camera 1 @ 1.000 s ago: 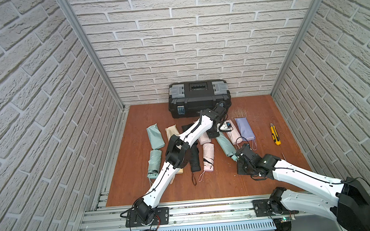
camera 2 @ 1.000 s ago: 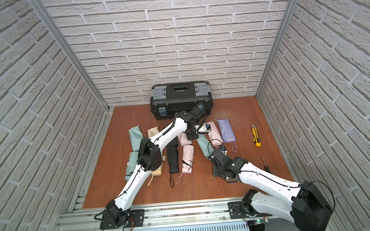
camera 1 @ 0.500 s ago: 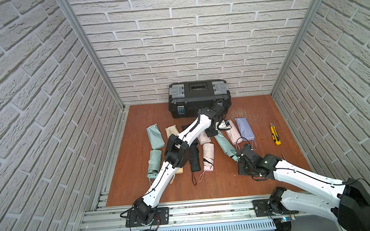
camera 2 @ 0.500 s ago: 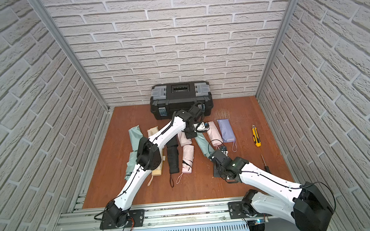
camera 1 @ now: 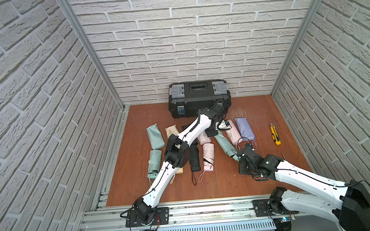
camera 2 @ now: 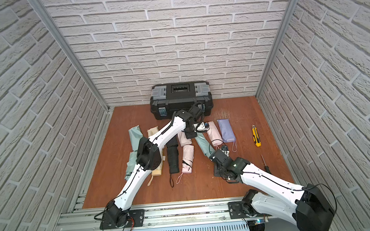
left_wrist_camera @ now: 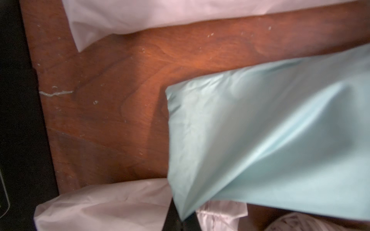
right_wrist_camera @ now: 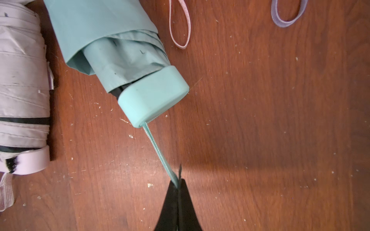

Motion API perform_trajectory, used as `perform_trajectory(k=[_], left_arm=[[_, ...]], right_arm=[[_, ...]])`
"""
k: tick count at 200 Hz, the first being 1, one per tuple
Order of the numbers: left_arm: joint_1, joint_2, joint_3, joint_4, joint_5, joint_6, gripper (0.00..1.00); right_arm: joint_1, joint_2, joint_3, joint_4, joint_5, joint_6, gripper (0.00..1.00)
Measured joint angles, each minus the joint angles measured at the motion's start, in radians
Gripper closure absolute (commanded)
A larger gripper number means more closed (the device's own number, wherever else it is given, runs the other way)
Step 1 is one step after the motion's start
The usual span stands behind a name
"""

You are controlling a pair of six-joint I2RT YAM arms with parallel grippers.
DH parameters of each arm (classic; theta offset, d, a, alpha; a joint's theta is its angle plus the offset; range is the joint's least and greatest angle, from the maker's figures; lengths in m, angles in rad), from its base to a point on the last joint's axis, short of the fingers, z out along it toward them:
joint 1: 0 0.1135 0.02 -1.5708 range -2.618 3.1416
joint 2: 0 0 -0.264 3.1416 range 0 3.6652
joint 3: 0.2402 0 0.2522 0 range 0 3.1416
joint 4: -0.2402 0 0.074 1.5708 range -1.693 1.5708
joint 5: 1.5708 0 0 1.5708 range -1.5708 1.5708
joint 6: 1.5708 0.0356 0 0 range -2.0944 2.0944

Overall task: Take umbrellas out of sleeves
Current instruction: Take out the umbrella from the umbrella sleeve.

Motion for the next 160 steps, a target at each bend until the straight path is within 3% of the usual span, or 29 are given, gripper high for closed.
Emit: perform_trajectory(k=[140, 153, 160], left_arm=[[-0.001, 0.000, 0.000, 0.000, 0.005, -0.003, 1.00], [-0.001, 0.000, 0.000, 0.000, 0.008, -0.005, 0.68], [0.000, -0.001, 0.000, 0.004, 0.004, -0.010, 0.61]], right_arm=[[0.000, -0.097, -0.032, -0.021, 0.031, 0.050, 0.97], [0.000, -0.102, -0.036, -0.021, 0.029, 0.050, 0.97], [0.000, -0.102, -0.038, -0.033, 0.027, 0.050, 0.97]])
